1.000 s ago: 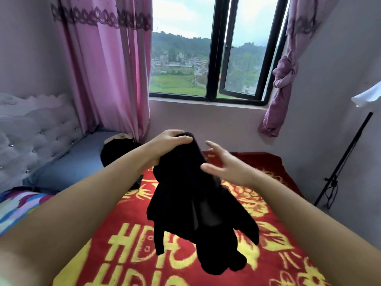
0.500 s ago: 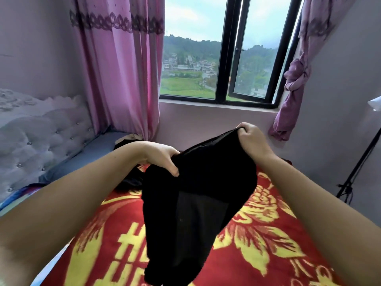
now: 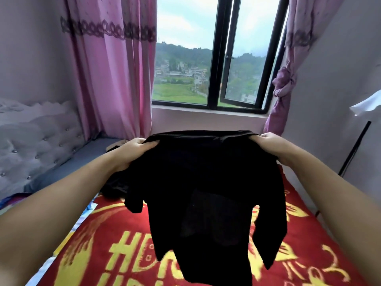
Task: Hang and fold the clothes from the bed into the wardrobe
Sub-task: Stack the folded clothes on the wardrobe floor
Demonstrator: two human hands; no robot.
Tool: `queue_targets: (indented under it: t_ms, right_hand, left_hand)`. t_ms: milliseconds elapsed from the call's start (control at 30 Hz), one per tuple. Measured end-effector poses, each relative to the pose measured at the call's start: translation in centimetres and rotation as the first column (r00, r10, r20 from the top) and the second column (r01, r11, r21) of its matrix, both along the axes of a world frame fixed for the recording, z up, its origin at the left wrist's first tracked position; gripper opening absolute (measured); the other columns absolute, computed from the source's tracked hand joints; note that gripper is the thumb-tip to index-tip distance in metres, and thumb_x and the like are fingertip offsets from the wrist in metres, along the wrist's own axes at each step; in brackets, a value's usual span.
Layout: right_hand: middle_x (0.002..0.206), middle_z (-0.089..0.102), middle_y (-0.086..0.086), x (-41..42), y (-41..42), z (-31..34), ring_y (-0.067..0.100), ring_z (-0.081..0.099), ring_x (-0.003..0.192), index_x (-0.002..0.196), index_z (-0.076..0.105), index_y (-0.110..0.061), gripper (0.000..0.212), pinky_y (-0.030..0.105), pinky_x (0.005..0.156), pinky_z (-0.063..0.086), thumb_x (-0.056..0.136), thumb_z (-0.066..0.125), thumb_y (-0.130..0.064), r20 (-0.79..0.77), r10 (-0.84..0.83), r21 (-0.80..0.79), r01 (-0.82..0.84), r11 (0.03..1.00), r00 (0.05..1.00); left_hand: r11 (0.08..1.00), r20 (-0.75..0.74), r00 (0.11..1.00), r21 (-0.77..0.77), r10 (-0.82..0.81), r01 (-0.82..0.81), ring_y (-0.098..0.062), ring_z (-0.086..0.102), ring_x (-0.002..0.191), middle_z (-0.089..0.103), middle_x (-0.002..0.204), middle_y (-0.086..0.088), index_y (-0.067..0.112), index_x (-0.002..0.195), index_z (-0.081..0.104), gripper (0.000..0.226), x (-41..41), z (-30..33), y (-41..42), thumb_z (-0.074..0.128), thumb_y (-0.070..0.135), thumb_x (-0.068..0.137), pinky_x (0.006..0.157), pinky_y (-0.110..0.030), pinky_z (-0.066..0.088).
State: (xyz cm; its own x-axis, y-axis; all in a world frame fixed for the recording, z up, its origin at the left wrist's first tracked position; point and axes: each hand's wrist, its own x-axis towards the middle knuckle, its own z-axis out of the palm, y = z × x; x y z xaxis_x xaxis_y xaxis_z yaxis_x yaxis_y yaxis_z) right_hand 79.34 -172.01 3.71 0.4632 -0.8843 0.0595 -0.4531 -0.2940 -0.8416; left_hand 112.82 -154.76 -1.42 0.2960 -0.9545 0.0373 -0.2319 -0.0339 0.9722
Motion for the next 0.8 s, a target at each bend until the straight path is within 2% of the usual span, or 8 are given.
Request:
queue_targets:
  t_ms: [100,200,367,433,500,533,633,800]
  right_hand:
    - [0.050,0.060,-0.005,-0.3,0.3,0.0,0.007,0.054,0.041,0.056,0.068,-0.018,0.044,0.016,0.040,0.040,0.090,0.059,-0.044,0.053,0.061,-0.002,-0.061,0.998,0.997]
    - [0.061,0.069,-0.002,0.3,1.0,-0.1,0.009,0.062,0.051,0.064,0.074,-0.020,0.032,0.018,0.047,0.048,0.090,0.061,-0.034,0.125,0.123,-0.047,-0.118,0.992,0.984]
    - [0.053,0.061,-0.008,3.0,2.7,1.4,0.003,0.051,0.045,0.067,0.073,-0.016,0.027,0.016,0.043,0.039,0.089,0.058,-0.021,0.081,0.203,-0.247,-0.178,0.952,0.976]
    - [0.052,0.059,-0.010,4.4,3.6,1.6,0.000,0.049,0.046,0.066,0.070,-0.013,0.024,0.018,0.047,0.037,0.086,0.058,-0.020,-0.064,0.191,-0.380,-0.201,0.903,0.979]
    - [0.058,0.060,-0.012,5.2,4.1,1.3,0.002,0.054,0.058,0.065,0.067,-0.019,0.022,0.017,0.053,0.038,0.085,0.058,-0.022,-0.158,0.133,-0.485,-0.194,0.853,0.978]
    - [0.066,0.063,-0.010,5.3,4.3,1.0,0.008,0.058,0.068,0.070,0.069,-0.020,0.018,0.020,0.059,0.042,0.085,0.058,-0.022,-0.196,0.084,-0.528,-0.177,0.831,0.977]
    - [0.095,0.070,0.004,3.5,3.5,0.4,0.025,0.061,0.092,0.091,0.072,-0.016,0.017,0.034,0.080,0.050,0.085,0.056,-0.020,-0.284,-0.136,-0.642,-0.082,0.763,0.949]
    - [0.097,0.072,0.004,0.4,2.4,-0.3,0.024,0.064,0.094,0.089,0.074,-0.016,0.017,0.032,0.083,0.051,0.084,0.058,-0.014,-0.323,-0.147,-0.622,-0.093,0.778,0.935]
  left_hand:
    - [1.000,0.181,0.983,-0.005,0.029,-0.028,-0.004,0.061,0.052,0.067,0.061,0.007,0.017,0.074,0.072,0.029,-0.7,0.6,-0.5,0.061,0.037,0.091,0.047,-0.012,0.044]
    - [1.000,0.520,0.854,-0.019,0.005,0.006,-0.008,0.063,0.080,0.070,0.087,0.006,0.023,0.097,0.069,0.011,-2.4,1.4,-1.0,0.063,0.018,0.089,0.069,-0.011,0.046]
    - [0.966,0.626,0.745,0.053,-0.231,0.255,-0.003,0.052,0.114,0.052,0.125,0.008,0.040,0.141,0.032,0.075,-10.3,1.3,-1.9,0.072,0.045,0.078,0.097,-0.016,0.040]
    - [0.972,0.518,0.841,-0.069,-0.156,0.223,0.002,0.056,0.107,0.058,0.115,0.014,0.041,0.132,0.037,0.065,-13.8,0.9,-3.1,0.065,0.055,0.076,0.085,-0.010,0.044]
    - [0.978,0.433,0.899,-0.204,0.058,0.035,-0.010,0.063,0.090,0.062,0.089,0.011,0.027,0.109,0.051,0.029,-15.8,0.8,-4.8,0.060,0.035,0.083,0.062,-0.008,0.041]
    - [0.969,0.472,0.867,-0.244,0.161,-0.047,-0.018,0.063,0.084,0.061,0.077,0.007,0.021,0.095,0.057,0.012,-15.9,1.1,-5.2,0.057,0.020,0.083,0.055,-0.013,0.038]
    - [0.944,0.641,0.697,-0.277,0.321,-0.180,-0.024,0.063,0.076,0.064,0.068,-0.003,0.015,0.064,0.064,0.024,-13.7,2.2,-5.0,0.051,-0.003,0.074,0.062,-0.026,0.041]
    - [0.955,0.648,0.732,-0.297,0.212,-0.013,-0.015,0.061,0.072,0.060,0.074,0.010,0.022,0.081,0.061,0.013,-13.4,3.5,-4.2,0.054,0.011,0.085,0.064,-0.027,0.048]
